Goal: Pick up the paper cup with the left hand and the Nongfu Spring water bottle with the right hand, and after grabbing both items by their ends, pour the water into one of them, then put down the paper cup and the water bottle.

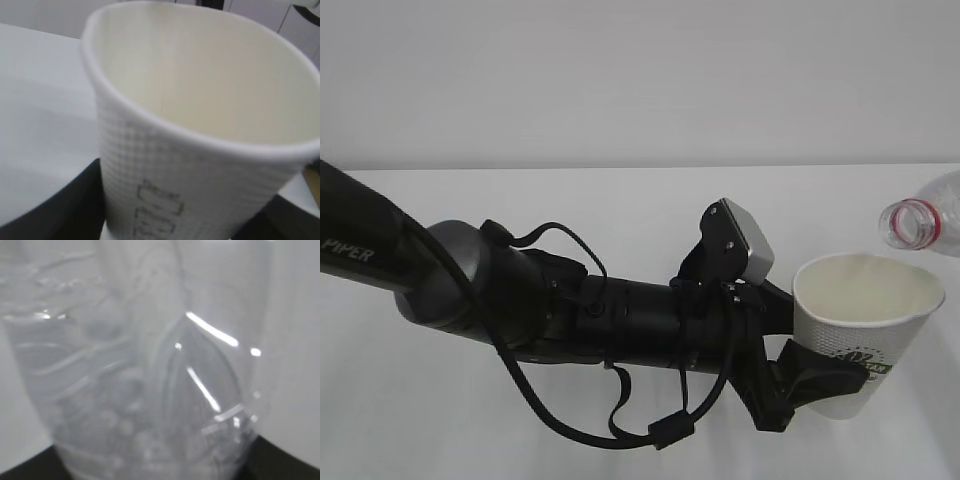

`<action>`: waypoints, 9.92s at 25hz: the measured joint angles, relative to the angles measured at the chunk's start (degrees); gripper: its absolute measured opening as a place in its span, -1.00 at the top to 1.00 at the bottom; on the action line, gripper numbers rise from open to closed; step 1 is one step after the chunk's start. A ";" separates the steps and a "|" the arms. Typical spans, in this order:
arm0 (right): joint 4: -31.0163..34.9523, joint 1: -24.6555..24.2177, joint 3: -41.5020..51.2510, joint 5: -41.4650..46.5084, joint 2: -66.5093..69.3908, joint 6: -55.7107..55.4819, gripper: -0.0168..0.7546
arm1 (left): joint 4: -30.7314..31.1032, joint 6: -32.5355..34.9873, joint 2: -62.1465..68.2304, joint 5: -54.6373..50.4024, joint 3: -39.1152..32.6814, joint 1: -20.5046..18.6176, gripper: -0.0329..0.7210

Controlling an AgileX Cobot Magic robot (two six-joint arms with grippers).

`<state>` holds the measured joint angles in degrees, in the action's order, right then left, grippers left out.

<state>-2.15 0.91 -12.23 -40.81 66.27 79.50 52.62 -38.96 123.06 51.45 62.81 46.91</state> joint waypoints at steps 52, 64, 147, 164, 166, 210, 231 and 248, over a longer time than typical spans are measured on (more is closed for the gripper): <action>1.20 0.00 0.00 0.00 0.00 5.04 -0.02 | 0.00 0.00 0.00 0.00 0.00 0.00 -0.38; 1.20 0.00 0.00 0.00 0.00 5.17 -0.02 | 0.00 0.00 0.00 0.00 0.00 0.00 -0.38; 1.20 0.00 0.00 -0.24 0.00 6.18 -0.02 | 0.00 0.00 0.00 -0.12 0.00 0.00 -0.38; 1.20 0.00 0.00 -0.85 0.00 6.31 -0.02 | 0.00 0.00 0.00 -0.12 0.00 0.00 -0.38; 1.20 0.00 0.00 -0.85 0.00 6.35 -0.02 | 0.00 0.00 0.00 -0.22 0.00 0.00 -0.38; 1.41 0.00 0.00 -1.68 0.00 7.10 -0.02 | 0.00 0.00 0.00 -0.24 0.00 0.00 -0.38; 2.15 0.00 0.00 -1.80 0.00 7.63 -0.02 | 0.00 0.00 0.00 -0.24 0.00 0.00 -0.38; 2.54 0.00 0.00 -1.80 0.00 7.67 -0.02 | 0.00 0.00 0.13 -0.24 0.00 0.00 -0.38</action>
<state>0.39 0.91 -12.23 -42.61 66.27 87.18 52.62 -38.96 123.19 51.21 62.81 46.91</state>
